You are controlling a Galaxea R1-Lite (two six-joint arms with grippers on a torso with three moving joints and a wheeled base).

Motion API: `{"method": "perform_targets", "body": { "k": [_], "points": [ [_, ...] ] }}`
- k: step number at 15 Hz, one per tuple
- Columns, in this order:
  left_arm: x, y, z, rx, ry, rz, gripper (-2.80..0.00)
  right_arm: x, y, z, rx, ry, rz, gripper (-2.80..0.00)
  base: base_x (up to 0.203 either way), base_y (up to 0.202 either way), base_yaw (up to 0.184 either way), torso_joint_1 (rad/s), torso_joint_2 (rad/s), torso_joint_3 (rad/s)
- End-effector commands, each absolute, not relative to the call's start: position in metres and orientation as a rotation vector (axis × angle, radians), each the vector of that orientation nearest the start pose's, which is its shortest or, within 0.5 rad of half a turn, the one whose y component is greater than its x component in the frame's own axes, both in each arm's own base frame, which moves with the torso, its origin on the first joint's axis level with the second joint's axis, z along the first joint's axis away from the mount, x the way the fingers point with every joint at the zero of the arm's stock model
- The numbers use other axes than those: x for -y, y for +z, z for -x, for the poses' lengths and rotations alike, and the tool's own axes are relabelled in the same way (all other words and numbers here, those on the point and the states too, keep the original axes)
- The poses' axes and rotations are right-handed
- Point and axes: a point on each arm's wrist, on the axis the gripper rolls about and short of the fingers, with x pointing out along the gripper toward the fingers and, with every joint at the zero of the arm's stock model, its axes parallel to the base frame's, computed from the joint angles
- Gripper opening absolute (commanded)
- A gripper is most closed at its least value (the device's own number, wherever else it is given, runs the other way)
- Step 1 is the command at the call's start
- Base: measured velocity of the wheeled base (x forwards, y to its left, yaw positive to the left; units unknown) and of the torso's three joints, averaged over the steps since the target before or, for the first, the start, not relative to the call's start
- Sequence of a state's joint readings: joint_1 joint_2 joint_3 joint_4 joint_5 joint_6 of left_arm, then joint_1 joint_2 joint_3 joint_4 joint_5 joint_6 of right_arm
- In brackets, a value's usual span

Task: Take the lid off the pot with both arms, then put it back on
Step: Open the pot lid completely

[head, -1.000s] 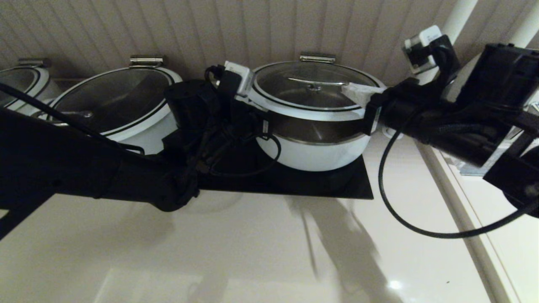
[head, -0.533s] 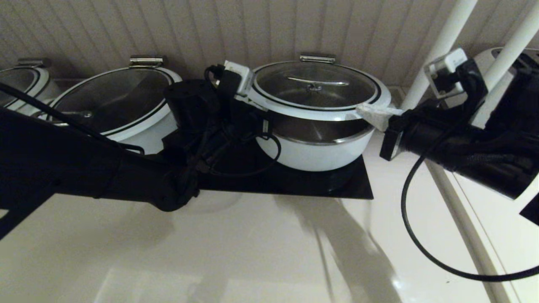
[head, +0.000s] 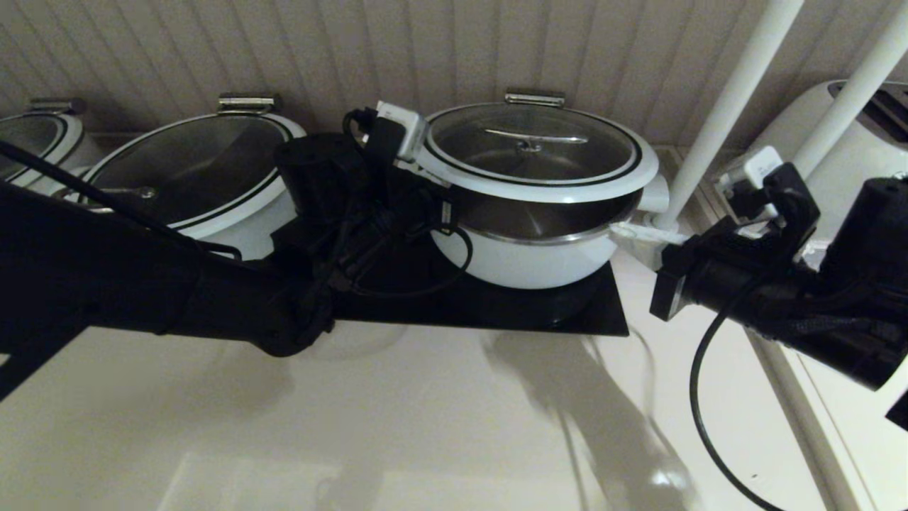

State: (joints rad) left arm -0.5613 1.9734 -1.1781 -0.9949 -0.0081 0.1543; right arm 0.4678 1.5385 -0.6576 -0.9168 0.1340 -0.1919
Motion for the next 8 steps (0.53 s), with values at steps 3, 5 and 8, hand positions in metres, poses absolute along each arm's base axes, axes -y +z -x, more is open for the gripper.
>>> {"method": "perform_targets", "body": {
  "k": [3,5,8],
  "points": [
    [0.210,0.225,-0.334,0.245,-0.551,-0.093,-2.80,-0.118,0.210,-0.241,0.072,0.579,0.185,-2.80,0.000,0.000,0.000,0.000,0.00,0.000],
    [0.210,0.225,-0.334,0.244,-0.550,-0.093,-2.80,-0.119,0.208,-0.249,0.063,0.568,0.188,-2.80,0.000,0.000,0.000,0.000,0.00,0.000],
    [0.210,0.225,-0.333,0.245,-0.550,-0.093,-2.80,-0.122,0.204,-0.259,0.051,0.567,0.192,-2.80,0.000,0.000,0.000,0.000,0.00,0.000]
  ]
}}
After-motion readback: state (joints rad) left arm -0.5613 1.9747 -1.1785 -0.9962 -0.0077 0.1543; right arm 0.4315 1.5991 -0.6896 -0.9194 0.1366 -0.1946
